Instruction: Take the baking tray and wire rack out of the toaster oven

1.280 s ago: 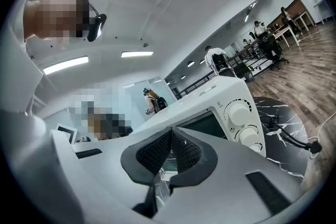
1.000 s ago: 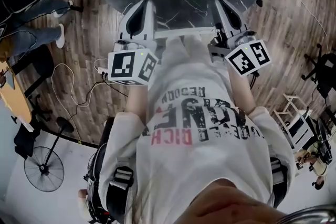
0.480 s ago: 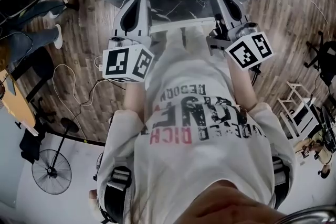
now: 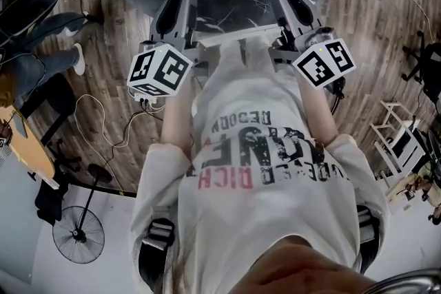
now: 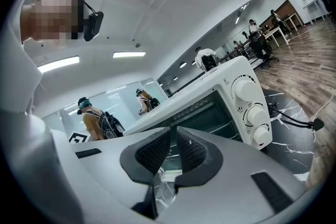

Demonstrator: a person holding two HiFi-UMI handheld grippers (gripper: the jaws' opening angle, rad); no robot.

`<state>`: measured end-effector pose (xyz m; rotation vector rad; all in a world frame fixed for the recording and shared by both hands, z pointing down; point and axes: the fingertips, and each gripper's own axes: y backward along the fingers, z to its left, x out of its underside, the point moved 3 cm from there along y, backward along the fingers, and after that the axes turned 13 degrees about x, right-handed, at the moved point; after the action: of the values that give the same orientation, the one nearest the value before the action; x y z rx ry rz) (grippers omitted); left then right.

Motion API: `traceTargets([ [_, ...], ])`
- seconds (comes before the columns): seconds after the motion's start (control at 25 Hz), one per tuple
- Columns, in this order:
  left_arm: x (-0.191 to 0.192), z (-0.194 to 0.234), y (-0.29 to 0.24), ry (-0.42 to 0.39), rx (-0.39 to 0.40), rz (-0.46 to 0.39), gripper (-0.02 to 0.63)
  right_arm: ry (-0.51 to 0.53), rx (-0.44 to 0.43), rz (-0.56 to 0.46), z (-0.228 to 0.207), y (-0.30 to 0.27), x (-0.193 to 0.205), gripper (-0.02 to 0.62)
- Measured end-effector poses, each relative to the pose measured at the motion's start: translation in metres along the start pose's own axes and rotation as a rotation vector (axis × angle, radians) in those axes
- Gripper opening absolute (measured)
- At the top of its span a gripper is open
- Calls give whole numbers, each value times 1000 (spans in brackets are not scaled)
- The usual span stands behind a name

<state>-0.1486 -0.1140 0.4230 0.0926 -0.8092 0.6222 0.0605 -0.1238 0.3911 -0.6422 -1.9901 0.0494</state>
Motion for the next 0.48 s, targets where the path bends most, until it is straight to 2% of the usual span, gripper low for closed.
traceTargets([
  [0.08, 6, 17, -10, 128, 4, -23, 118, 7, 12, 14, -4, -7, 5, 28],
  [0.16, 11, 33, -21, 282, 12, -70, 133, 6, 27, 33, -8, -17, 9, 95],
  [0.28, 16, 58, -37, 502, 34, -163, 154, 0, 36, 28, -9, -27, 9, 103],
  [0.36, 17, 72, -44, 581, 31, -207, 163, -2, 35, 25, -8, -31, 10, 103],
  [0.48, 15, 86, -53, 600, 7, -235, 166, -14, 40, 42, -10, -33, 15, 104],
])
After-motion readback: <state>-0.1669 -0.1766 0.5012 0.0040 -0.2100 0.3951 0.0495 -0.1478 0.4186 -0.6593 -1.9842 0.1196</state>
